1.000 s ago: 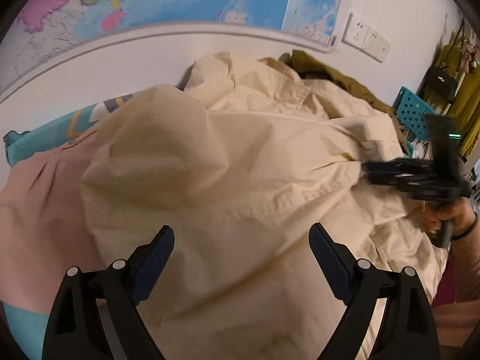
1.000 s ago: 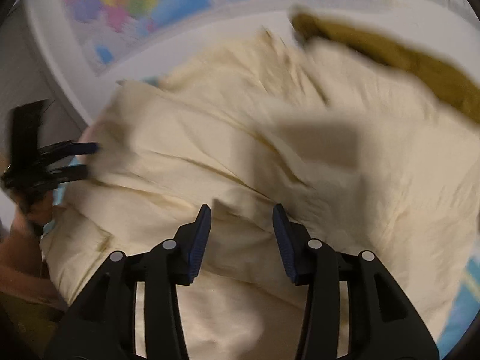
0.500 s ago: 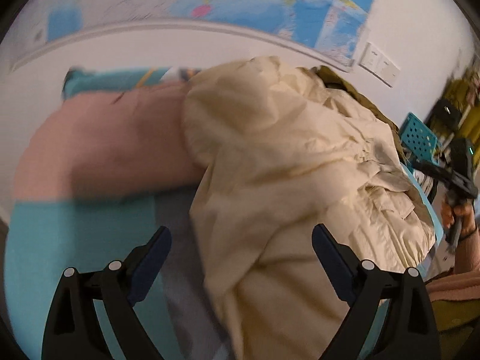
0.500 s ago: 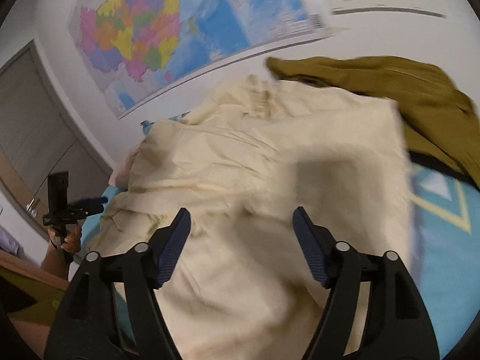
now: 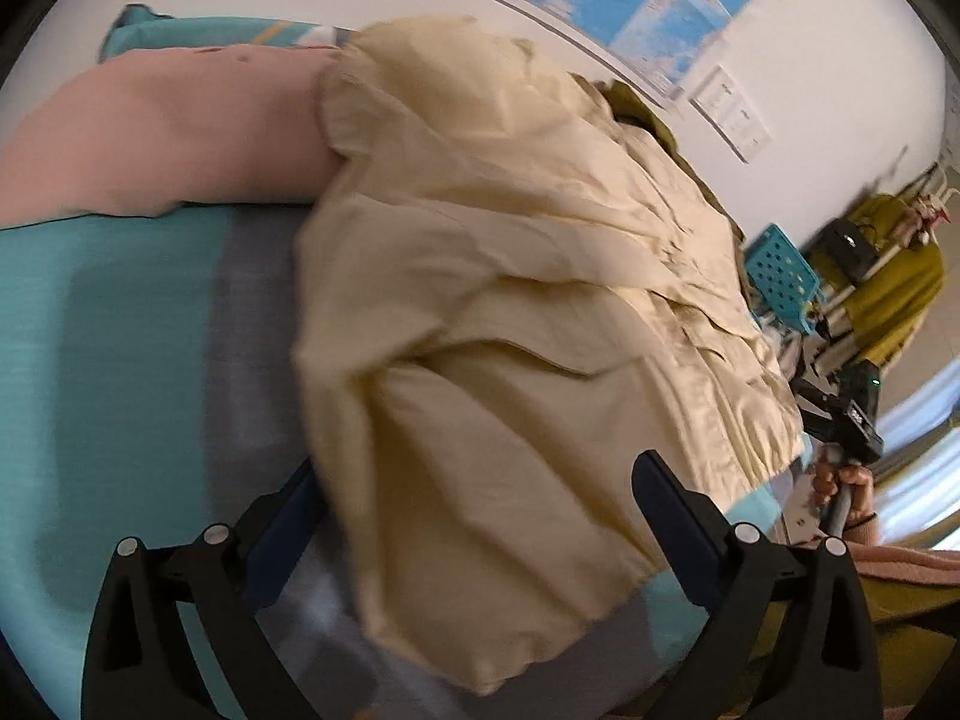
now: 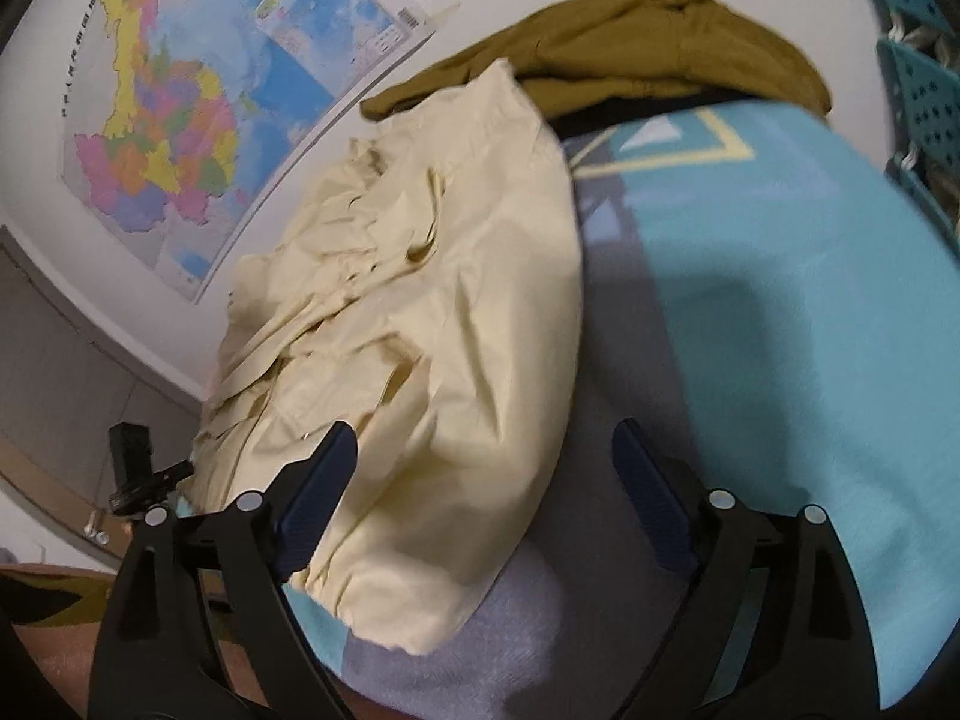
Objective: Fold large clothes
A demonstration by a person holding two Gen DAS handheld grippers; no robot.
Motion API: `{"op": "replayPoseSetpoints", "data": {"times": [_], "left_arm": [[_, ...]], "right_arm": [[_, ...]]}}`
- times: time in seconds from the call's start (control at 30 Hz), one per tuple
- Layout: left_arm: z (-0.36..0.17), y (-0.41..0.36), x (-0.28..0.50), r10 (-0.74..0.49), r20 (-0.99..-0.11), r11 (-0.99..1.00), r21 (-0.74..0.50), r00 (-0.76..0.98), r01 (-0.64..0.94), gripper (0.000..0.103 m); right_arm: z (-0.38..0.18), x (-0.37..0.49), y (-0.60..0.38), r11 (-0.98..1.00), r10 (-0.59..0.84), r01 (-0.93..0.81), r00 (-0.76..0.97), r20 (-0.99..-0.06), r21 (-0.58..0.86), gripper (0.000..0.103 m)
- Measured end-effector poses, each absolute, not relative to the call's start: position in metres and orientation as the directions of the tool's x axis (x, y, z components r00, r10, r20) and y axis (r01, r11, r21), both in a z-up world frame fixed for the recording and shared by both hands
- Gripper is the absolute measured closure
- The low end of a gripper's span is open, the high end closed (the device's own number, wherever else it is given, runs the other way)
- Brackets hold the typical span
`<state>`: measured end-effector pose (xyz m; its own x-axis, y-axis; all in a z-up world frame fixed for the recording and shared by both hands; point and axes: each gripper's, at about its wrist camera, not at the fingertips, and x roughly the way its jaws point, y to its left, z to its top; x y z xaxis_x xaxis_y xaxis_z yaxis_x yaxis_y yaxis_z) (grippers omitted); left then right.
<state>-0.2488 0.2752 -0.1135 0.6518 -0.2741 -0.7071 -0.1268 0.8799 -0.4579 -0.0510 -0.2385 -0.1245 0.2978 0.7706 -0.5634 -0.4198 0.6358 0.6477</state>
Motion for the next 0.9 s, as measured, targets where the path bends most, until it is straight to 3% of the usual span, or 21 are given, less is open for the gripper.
{"op": "replayPoseSetpoints", "data": {"times": [0.27,0.53,0.6,0.63,0.77,0.83,0.9], "left_arm": [[-0.116,0.259,-0.246,-0.386,-0.661,0.830,-0.553,0.644,-0.070,0.007],[-0.114,0.245,-0.226,-0.305,-0.712,0.884,-0.458,0.632,-0.089,0.007],[-0.114,0.244,-0.223,-0.292,-0.717,0.889,-0.448,0.633,-0.097,0.007],[-0.114,0.243,-0.221,-0.280,-0.716,0.890,-0.443,0.639,-0.107,0.008],[-0.114,0.246,-0.226,-0.176,-0.749,0.904,-0.379,0.639,-0.195,0.048],[-0.114,0.252,-0.230,-0.192,-0.745,0.888,-0.409,0.639,-0.210,0.050],[-0.116,0.257,-0.234,-0.221,-0.735,0.874,-0.440,0.641,-0.203,0.044]], "right_arm": [[-0.122,-0.070,-0.216,0.549,0.818,-0.532,0.186,-0.544,0.645,0.013],[-0.121,-0.079,-0.185,0.475,0.849,-0.604,0.122,-0.514,0.640,0.013],[-0.121,-0.080,-0.179,0.460,0.854,-0.611,0.108,-0.509,0.644,0.022],[-0.122,-0.080,-0.176,0.451,0.859,-0.609,0.100,-0.501,0.652,0.025],[-0.127,-0.078,-0.179,0.439,0.871,-0.577,0.087,-0.483,0.689,0.047],[-0.130,-0.077,-0.187,0.428,0.882,-0.553,0.081,-0.465,0.715,0.050],[-0.130,-0.078,-0.190,0.425,0.885,-0.551,0.085,-0.458,0.718,0.045]]}}
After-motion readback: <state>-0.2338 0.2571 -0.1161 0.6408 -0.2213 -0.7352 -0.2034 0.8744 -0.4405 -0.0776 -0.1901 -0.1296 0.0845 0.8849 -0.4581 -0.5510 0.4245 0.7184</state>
